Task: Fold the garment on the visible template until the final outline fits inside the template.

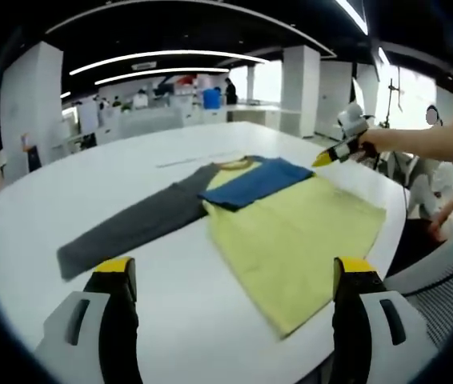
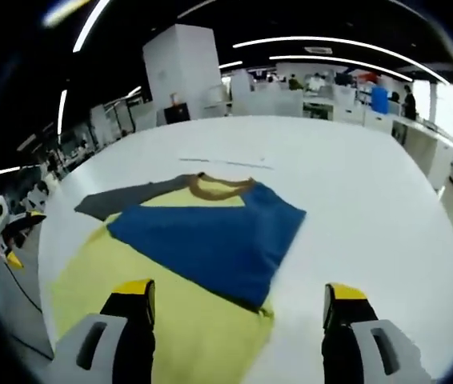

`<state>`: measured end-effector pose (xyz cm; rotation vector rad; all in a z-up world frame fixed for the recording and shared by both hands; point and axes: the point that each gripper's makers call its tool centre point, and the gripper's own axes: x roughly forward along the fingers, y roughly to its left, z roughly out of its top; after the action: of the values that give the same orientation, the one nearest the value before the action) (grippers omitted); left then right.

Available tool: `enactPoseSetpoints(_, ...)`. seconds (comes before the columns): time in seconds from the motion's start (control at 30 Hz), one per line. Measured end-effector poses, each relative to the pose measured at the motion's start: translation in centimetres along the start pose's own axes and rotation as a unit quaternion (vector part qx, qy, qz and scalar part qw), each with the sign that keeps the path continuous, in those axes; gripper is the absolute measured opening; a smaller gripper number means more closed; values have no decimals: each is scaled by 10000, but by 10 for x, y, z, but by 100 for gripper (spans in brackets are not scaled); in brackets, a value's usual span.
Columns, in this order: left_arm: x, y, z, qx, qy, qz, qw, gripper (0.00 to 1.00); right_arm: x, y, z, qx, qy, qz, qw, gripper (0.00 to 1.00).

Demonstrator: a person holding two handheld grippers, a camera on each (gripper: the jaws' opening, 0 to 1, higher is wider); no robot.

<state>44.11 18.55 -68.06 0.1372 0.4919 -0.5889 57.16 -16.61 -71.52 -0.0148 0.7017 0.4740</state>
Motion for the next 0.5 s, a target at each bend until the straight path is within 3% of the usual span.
enactPoseSetpoints(0.23, -3, 11, 4, -37, -34, 94, 9999, 99, -11, 21, 8, -148, -170, 312, 9993, 98)
enactPoseSetpoints(0.5, -7, 30, 9, -136, -126, 295, 9994, 99, -32, 47, 14, -425, -311, 629, 9966, 99)
